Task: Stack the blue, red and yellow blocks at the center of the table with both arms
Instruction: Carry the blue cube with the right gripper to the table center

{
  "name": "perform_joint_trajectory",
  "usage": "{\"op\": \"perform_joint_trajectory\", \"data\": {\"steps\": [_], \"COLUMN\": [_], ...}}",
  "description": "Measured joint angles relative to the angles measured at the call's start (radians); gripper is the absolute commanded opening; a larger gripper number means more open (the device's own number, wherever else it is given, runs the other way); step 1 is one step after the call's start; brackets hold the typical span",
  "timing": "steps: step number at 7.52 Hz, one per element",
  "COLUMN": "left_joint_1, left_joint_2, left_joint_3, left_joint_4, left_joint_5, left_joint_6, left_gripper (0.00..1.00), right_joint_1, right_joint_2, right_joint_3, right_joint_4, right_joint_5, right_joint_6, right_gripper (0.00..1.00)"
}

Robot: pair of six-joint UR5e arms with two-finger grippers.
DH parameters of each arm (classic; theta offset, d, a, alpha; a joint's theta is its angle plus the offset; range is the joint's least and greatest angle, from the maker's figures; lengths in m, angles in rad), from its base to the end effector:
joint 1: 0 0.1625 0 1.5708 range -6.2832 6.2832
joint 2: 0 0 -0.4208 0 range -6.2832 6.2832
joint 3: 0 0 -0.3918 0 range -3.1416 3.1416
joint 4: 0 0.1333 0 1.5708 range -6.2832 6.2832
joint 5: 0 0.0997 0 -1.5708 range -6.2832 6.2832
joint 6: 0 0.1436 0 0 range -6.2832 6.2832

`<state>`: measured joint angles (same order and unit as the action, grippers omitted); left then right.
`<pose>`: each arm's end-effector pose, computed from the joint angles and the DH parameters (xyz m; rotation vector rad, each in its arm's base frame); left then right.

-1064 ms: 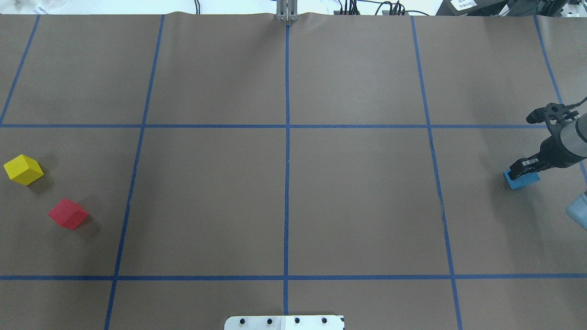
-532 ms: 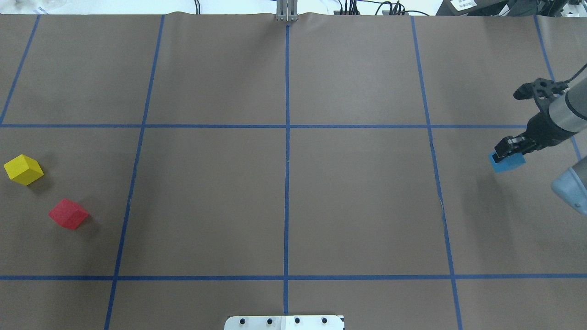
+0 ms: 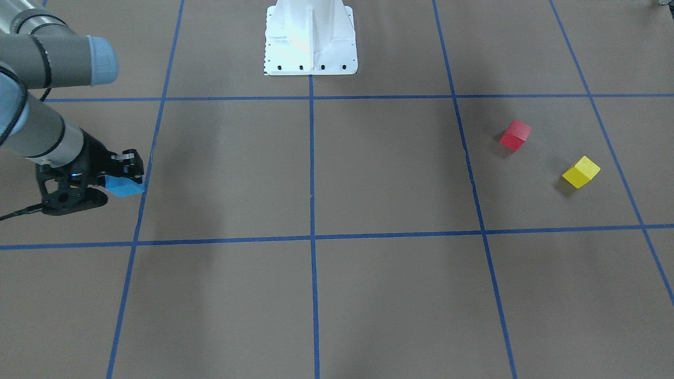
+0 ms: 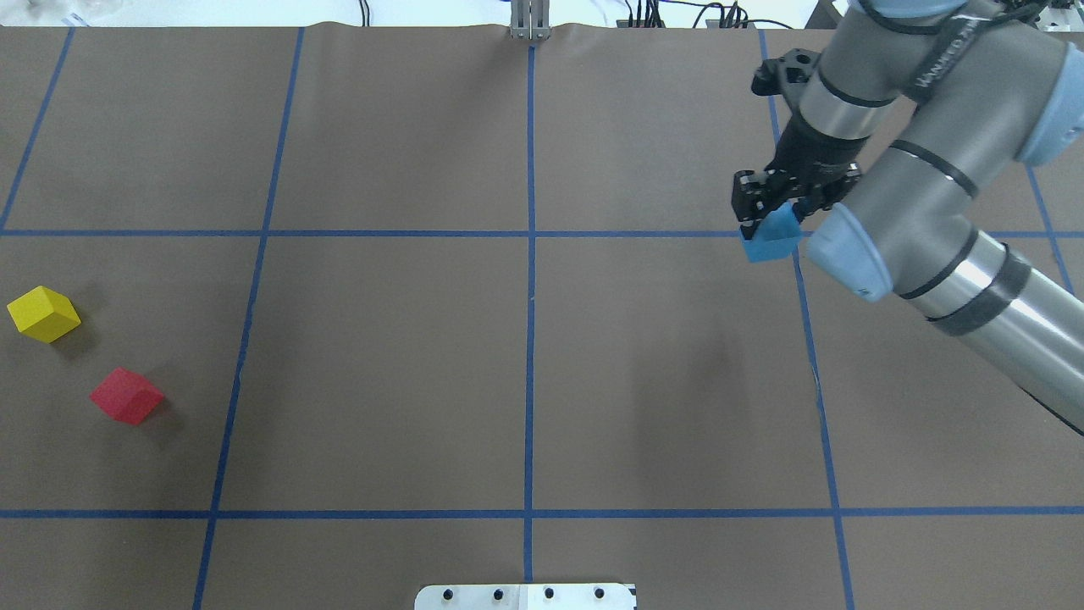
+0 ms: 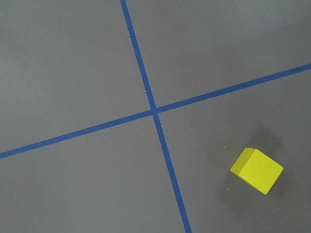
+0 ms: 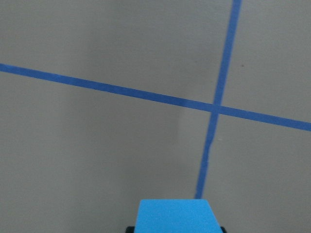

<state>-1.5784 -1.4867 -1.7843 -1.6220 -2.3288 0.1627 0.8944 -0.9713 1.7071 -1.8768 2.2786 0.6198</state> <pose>-0.0382 -0.4697 0.6159 0.2360 0.7399 0.2157 -0.3845 -0.5428 0.3046 -0.0925 -0.8046 -0.2055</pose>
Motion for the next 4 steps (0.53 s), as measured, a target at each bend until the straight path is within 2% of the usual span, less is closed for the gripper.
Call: {"op": "perform_joint_trajectory", "data": {"steps": [2, 4], "left_joint_1": [0.000, 0.000], "left_joint_2": [0.000, 0.000], "left_joint_3": [0.000, 0.000], "left_joint_4": [0.001, 0.002], "left_joint_5": [0.000, 0.000], "left_joint_6": [0.000, 0.000], "left_gripper": [1.00, 1.00], "right_joint_1": [-0.099, -0.188], "right_joint_2": [0.188, 0.305], "right_joint_3": [-0.131, -0.330], "right_joint_4": [-0.001, 0.183], "right_joint_5": [-0.043, -0.096], "right_joint_6": [0.168, 0.377], "right_gripper": [0.00, 0.00]}}
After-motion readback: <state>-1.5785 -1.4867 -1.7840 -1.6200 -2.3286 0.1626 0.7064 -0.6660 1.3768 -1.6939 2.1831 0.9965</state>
